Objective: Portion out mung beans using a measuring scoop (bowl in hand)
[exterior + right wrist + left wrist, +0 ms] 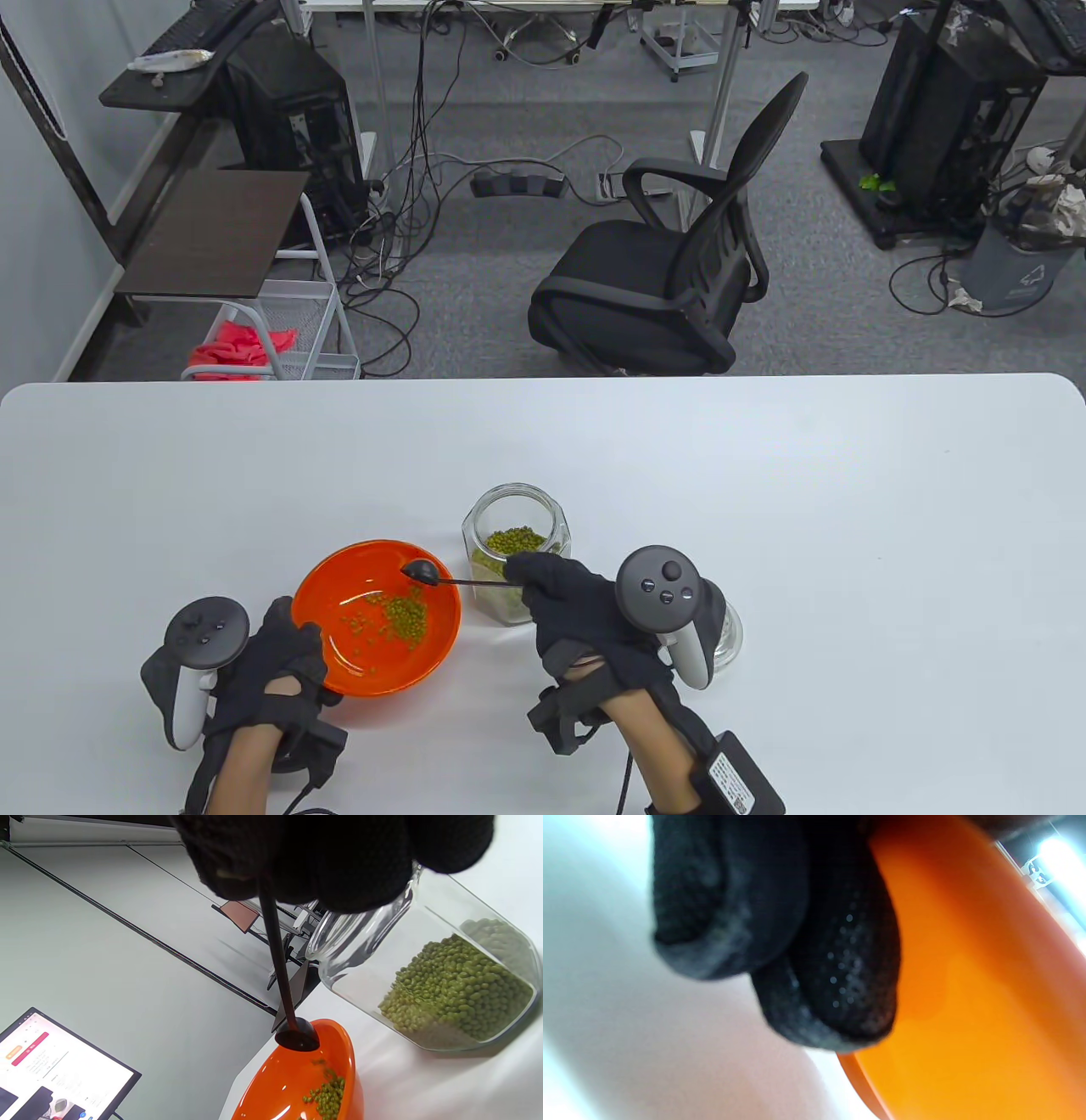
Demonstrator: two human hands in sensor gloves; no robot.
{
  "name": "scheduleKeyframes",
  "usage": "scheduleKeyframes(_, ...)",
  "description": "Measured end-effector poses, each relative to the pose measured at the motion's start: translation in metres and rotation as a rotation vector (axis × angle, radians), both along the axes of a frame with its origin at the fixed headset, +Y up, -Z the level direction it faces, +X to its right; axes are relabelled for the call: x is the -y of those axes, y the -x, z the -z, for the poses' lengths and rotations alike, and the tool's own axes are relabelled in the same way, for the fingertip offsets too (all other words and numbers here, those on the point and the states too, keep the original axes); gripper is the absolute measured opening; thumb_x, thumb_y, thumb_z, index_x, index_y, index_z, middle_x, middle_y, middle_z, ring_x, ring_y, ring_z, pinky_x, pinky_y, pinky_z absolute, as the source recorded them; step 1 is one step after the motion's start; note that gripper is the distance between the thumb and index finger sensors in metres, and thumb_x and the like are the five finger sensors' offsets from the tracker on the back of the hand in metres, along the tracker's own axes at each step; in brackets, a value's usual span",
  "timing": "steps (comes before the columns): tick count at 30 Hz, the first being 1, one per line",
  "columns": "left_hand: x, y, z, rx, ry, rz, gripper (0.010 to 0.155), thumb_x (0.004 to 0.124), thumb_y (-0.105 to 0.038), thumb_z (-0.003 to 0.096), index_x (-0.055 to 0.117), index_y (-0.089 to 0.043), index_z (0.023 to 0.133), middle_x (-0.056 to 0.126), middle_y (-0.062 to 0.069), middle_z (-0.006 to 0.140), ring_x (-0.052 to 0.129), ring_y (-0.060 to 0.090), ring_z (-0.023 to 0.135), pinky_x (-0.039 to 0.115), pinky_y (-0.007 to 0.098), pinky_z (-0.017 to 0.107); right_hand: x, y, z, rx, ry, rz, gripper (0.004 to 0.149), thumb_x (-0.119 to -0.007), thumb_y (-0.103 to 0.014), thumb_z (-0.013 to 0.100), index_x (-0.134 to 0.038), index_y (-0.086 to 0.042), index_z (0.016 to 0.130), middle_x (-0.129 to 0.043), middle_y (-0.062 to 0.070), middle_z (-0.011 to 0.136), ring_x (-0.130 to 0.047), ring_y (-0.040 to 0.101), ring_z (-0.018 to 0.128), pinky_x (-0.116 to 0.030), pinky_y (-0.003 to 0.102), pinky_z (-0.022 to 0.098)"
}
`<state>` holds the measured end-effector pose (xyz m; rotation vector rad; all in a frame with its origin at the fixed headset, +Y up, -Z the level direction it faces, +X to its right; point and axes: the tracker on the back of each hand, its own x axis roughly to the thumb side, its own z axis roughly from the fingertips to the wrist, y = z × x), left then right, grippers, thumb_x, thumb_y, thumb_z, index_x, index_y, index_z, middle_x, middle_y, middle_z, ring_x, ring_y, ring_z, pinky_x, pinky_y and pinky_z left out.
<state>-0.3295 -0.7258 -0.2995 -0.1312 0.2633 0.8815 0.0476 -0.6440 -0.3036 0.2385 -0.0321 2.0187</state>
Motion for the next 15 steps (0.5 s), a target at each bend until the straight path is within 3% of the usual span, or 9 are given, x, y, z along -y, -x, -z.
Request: scheduleKeyframes(15, 0.0, 0.0, 0.0, -0.003, -0.007, 0.014, 0.064, 0.068, -0.033, 0.0526, 0.047, 0.002, 0.103, 0.084, 0.012, 0.082, 0.116, 0.008, 0.017, 0.1, 0.016, 0.011, -0.02, -0.034, -0.006, 0.112, -0.068, 0.181, 0.042, -0.078, -0.015, 0.045, -0.08, -0.01, 0.087, -0.084, 0.024, 0.072, -0.091, 0.035, 0.049, -0.07, 0.064, 0.049)
